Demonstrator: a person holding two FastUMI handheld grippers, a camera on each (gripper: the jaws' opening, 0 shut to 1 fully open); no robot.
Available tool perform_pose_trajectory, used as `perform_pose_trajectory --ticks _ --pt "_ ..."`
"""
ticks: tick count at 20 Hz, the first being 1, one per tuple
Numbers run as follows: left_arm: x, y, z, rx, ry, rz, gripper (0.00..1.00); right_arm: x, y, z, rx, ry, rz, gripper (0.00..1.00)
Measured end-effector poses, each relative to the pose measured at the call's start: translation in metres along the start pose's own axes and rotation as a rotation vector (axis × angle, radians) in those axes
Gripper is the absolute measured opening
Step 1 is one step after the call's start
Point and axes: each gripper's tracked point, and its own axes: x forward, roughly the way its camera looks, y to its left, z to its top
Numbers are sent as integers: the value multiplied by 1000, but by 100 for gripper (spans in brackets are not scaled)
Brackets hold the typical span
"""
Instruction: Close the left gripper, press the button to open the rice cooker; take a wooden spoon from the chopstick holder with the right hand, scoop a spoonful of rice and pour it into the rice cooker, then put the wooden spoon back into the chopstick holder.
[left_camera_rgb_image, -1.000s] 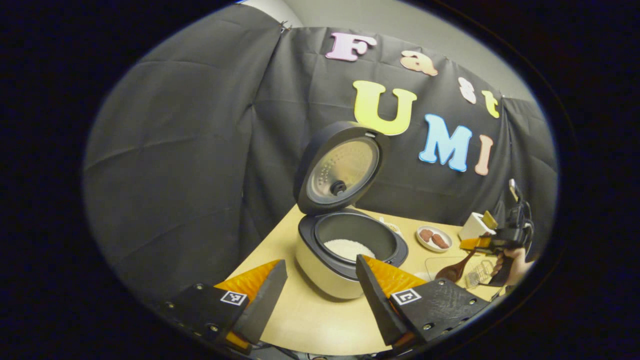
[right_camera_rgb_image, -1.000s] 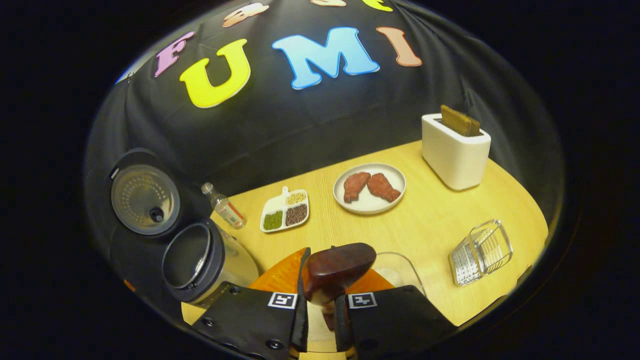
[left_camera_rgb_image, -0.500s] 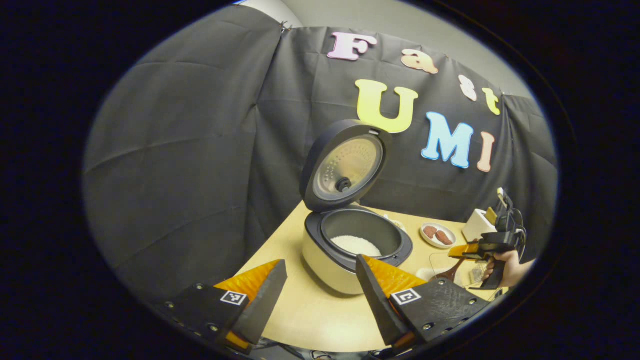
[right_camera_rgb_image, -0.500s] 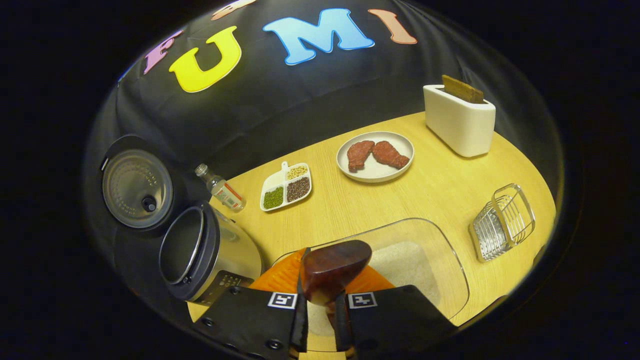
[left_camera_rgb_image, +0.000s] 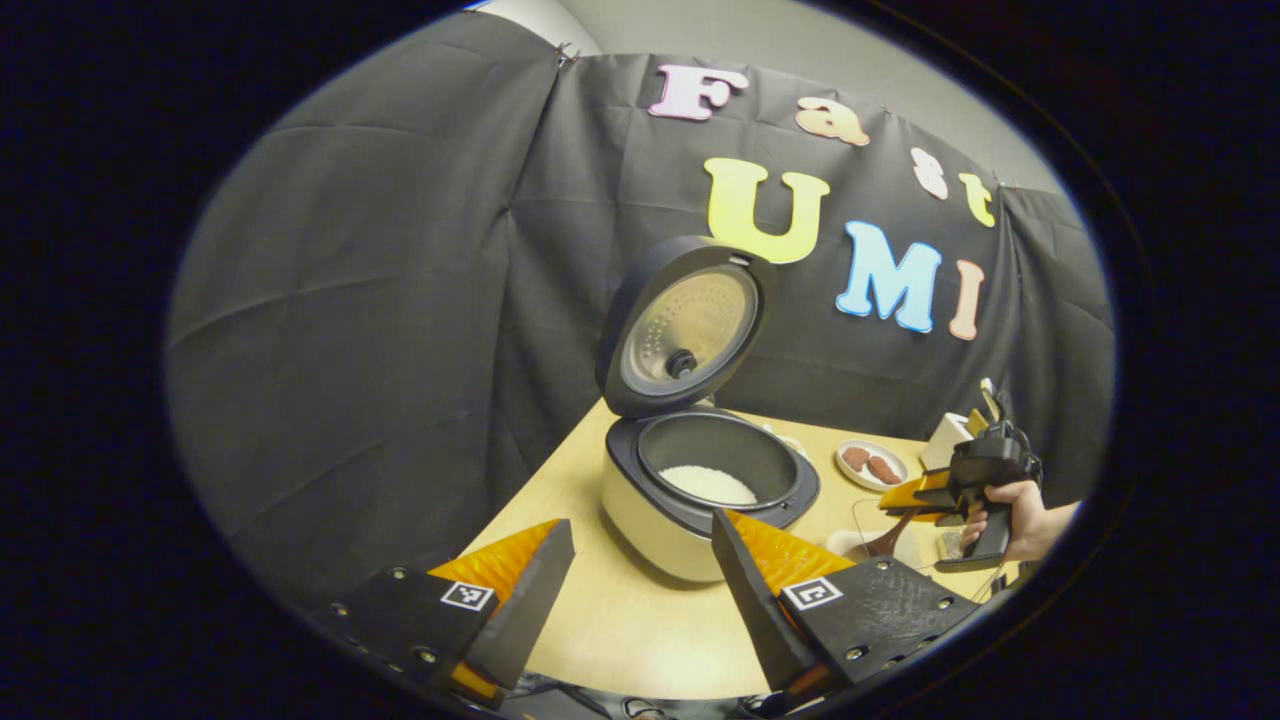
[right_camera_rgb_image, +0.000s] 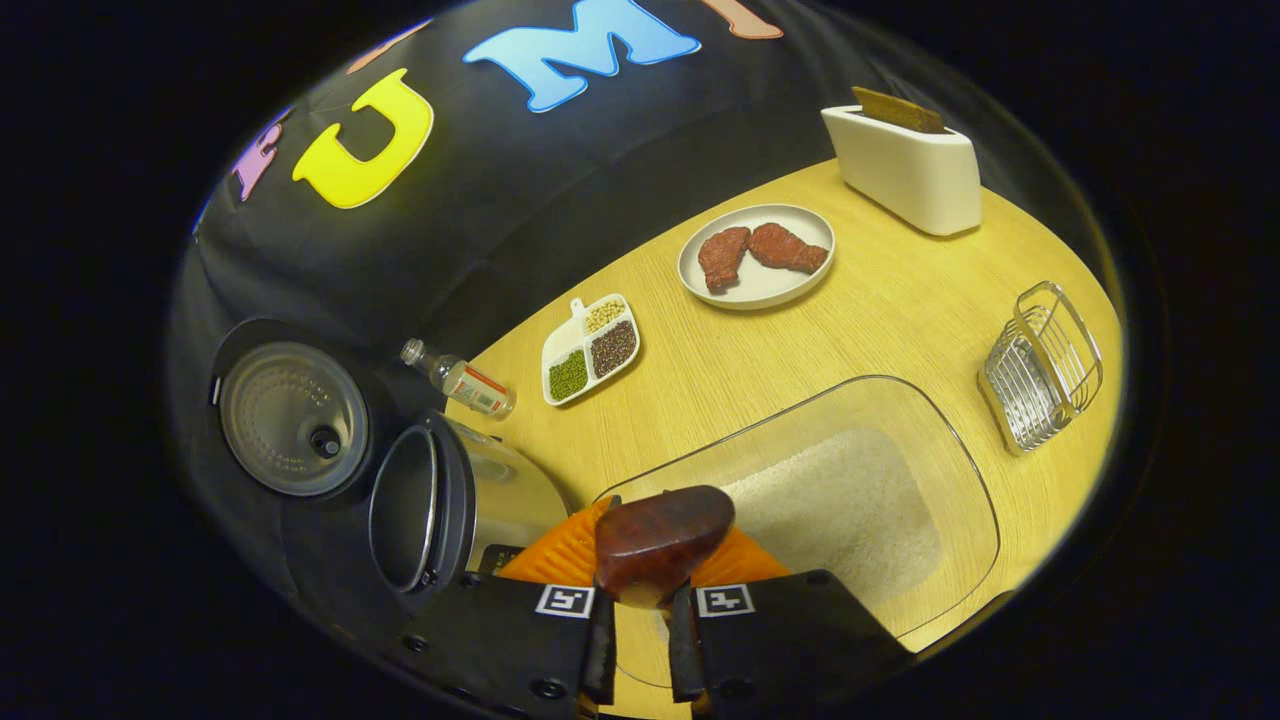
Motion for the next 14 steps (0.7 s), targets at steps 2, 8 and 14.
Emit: perform_pose_trajectory --ticks 2,8,14 --pt "-3 0 1 0 -2 1 90 -4 -6 2 29 -5 8 23" --pt "-6 -3 1 18 -6 2 89 -19 -45 18 208 -25 0 23" --pt "-4 -8 -1 32 -4 -16 89 -46 -80 47 324 -76 -40 23"
